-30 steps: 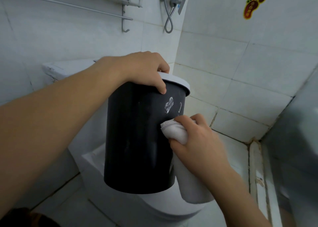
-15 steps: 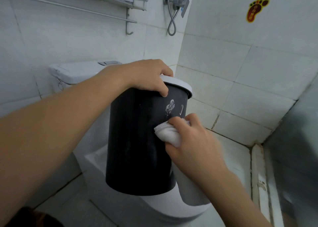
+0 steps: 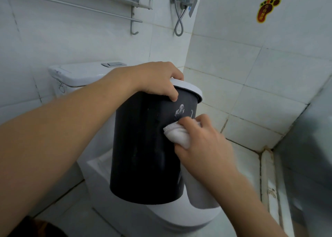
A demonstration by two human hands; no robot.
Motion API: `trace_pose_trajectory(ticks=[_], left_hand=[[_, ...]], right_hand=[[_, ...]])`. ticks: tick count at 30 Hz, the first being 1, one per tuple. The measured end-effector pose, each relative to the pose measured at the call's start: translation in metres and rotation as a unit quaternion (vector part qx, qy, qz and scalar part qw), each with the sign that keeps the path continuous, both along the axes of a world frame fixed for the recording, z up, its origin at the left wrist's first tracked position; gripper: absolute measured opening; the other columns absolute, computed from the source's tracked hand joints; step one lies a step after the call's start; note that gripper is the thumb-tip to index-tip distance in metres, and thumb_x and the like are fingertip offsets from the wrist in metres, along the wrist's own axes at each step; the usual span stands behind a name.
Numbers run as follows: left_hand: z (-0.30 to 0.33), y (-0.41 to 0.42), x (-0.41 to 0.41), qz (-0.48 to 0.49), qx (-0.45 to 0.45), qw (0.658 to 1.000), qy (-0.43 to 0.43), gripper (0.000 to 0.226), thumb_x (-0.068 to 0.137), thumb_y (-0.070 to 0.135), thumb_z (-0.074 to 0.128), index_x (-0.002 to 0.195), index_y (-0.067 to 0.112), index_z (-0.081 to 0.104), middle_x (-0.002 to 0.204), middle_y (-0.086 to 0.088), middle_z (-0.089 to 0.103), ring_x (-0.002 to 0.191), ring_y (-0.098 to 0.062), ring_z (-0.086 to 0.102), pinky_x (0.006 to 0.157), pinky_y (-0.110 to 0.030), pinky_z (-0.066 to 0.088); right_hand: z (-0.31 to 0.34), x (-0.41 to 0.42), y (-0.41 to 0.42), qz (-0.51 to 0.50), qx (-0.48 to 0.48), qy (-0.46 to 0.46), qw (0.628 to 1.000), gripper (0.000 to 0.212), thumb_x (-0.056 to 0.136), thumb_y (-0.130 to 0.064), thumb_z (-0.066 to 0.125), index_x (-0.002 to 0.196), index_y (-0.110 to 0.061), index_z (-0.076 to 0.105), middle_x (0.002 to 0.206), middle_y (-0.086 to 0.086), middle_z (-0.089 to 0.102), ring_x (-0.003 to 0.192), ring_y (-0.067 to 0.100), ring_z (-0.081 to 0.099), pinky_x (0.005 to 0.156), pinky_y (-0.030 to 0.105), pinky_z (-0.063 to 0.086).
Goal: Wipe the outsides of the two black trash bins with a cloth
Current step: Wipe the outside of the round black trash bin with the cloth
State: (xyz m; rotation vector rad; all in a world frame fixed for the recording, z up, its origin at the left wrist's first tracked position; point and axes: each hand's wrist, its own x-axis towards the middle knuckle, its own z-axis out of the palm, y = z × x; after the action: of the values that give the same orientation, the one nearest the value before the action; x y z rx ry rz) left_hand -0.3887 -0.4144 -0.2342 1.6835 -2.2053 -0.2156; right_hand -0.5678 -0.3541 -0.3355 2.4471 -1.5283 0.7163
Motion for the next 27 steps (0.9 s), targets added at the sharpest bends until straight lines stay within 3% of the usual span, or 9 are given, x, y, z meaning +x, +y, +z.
trace_pose_trajectory(ticks=[8, 15, 27], left_hand=[[0.000, -0.001, -0.006, -0.005, -0.008, 1.000, -0.017, 0.018, 0.075, 0.026, 0.072, 0.092, 0.026, 0.066, 0.079, 0.008, 0.061, 0.071, -0.011, 0.056, 0.065, -0.031, 0.043], [-0.001, -0.002, 0.000, 0.007, -0.010, 1.000, -0.020, 0.019, 0.075, 0.028, 0.071, 0.093, 0.029, 0.065, 0.083, 0.010, 0.061, 0.078, -0.010, 0.058, 0.067, -0.031, 0.045], [-0.001, 0.003, -0.002, 0.001, -0.015, 0.999, -0.037, 0.018, 0.077, 0.030, 0.071, 0.093, 0.033, 0.062, 0.083, 0.014, 0.059, 0.078, -0.006, 0.055, 0.066, -0.030, 0.041]], right_hand=[[0.022, -0.001, -0.024, -0.033, -0.013, -0.042, 0.998, 0.026, 0.084, -0.037, 0.056, 0.109, -0.035, 0.049, 0.106, -0.005, 0.041, 0.071, 0.022, 0.043, 0.055, 0.031, 0.030], [0.004, 0.001, -0.003, -0.001, -0.001, 0.006, 1.000, 0.030, 0.080, -0.036, 0.057, 0.108, -0.036, 0.049, 0.103, -0.008, 0.041, 0.069, 0.018, 0.036, 0.048, 0.027, 0.023], [0.018, -0.001, -0.019, -0.018, -0.020, -0.008, 1.000, 0.031, 0.082, -0.037, 0.057, 0.112, -0.038, 0.050, 0.108, -0.006, 0.043, 0.071, 0.020, 0.043, 0.056, 0.030, 0.034]])
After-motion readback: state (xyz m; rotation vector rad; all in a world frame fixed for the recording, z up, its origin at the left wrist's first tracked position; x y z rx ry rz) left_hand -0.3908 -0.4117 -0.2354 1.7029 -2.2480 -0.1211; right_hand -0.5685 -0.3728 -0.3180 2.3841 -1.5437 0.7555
